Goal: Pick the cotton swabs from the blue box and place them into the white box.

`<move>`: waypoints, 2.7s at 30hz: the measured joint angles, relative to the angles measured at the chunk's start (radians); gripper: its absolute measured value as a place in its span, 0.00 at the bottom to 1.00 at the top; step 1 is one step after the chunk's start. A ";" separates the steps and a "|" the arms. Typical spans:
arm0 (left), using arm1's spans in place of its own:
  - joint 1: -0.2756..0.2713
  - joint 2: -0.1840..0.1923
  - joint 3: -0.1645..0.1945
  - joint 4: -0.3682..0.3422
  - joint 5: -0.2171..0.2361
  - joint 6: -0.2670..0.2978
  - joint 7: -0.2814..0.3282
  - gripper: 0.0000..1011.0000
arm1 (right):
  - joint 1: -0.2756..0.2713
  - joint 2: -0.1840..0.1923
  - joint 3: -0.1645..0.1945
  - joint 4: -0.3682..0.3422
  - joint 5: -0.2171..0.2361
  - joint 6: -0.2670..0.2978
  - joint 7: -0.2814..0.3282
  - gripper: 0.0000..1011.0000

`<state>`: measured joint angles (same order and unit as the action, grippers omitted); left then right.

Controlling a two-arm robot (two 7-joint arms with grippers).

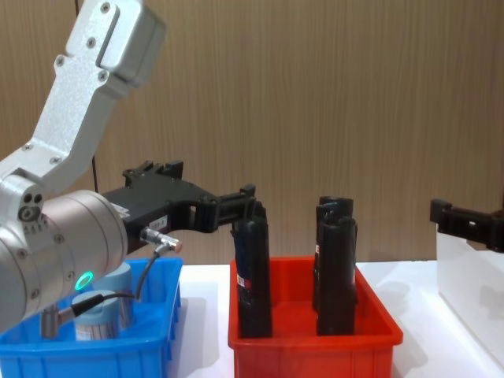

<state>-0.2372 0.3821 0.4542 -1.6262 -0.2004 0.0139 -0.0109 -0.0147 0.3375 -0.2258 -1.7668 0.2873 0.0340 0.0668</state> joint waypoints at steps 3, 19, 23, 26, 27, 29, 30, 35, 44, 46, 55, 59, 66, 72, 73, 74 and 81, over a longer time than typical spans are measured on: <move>0.000 0.000 0.000 0.000 0.000 0.000 0.000 0.99 | 0.000 0.000 0.000 0.000 0.000 0.000 0.000 0.99; 0.000 0.000 0.000 0.000 0.000 0.000 0.000 0.99 | 0.000 0.000 0.000 0.000 0.000 0.000 0.000 0.99; 0.000 0.000 0.000 0.000 0.000 0.000 0.000 0.99 | 0.000 0.000 0.000 0.000 0.000 0.000 0.000 0.99; 0.000 0.000 0.000 0.000 0.000 0.000 0.000 0.99 | 0.000 0.000 0.000 0.000 0.000 0.000 0.000 0.99; 0.000 0.000 0.000 0.000 0.000 0.000 0.000 0.99 | 0.000 0.000 0.000 0.000 0.000 0.000 0.000 0.99; 0.000 0.000 0.000 0.000 0.000 0.000 0.000 0.99 | 0.000 0.000 0.000 0.000 0.000 0.000 0.000 0.99; 0.000 0.000 0.000 0.000 0.000 0.000 0.000 0.99 | 0.000 0.000 0.000 0.000 0.000 0.000 0.000 0.99; 0.000 0.000 0.000 0.000 0.000 0.000 0.000 0.99 | 0.000 0.000 0.000 0.000 0.000 0.000 0.000 0.99; 0.000 0.000 0.000 0.000 0.000 0.000 0.000 0.99 | 0.000 0.000 0.000 0.000 0.000 0.000 0.000 0.99; 0.000 0.000 0.000 0.000 0.000 0.000 0.000 0.99 | 0.000 0.000 0.000 0.000 0.000 0.000 0.000 0.99; -0.009 -0.007 -0.001 0.008 0.000 0.011 -0.009 0.99 | 0.000 0.000 0.000 0.000 0.000 0.000 0.000 0.99; -0.027 -0.018 -0.005 0.025 0.000 0.030 -0.031 0.99 | 0.000 0.000 0.000 0.000 0.000 0.000 0.000 0.99; -0.056 -0.036 -0.012 0.060 -0.007 0.057 -0.063 0.99 | 0.000 0.000 0.000 0.000 0.000 0.000 0.000 0.99; -0.074 -0.049 -0.017 0.082 -0.019 0.075 -0.082 0.99 | 0.000 0.000 0.000 0.000 0.000 0.000 0.000 0.99; -0.076 -0.050 -0.017 0.083 -0.021 0.077 -0.083 0.99 | 0.000 0.000 0.000 0.000 0.000 0.000 0.000 0.99; -0.078 -0.052 -0.018 0.086 -0.025 0.082 -0.084 0.99 | 0.000 0.000 0.000 0.000 0.000 0.000 0.000 0.99; -0.080 -0.059 -0.022 0.089 -0.052 0.104 -0.071 0.99 | 0.000 0.000 0.000 0.000 0.000 0.000 0.000 0.99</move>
<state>-0.3168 0.3234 0.4320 -1.5371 -0.2519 0.1178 -0.0821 -0.0147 0.3374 -0.2258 -1.7668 0.2873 0.0340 0.0668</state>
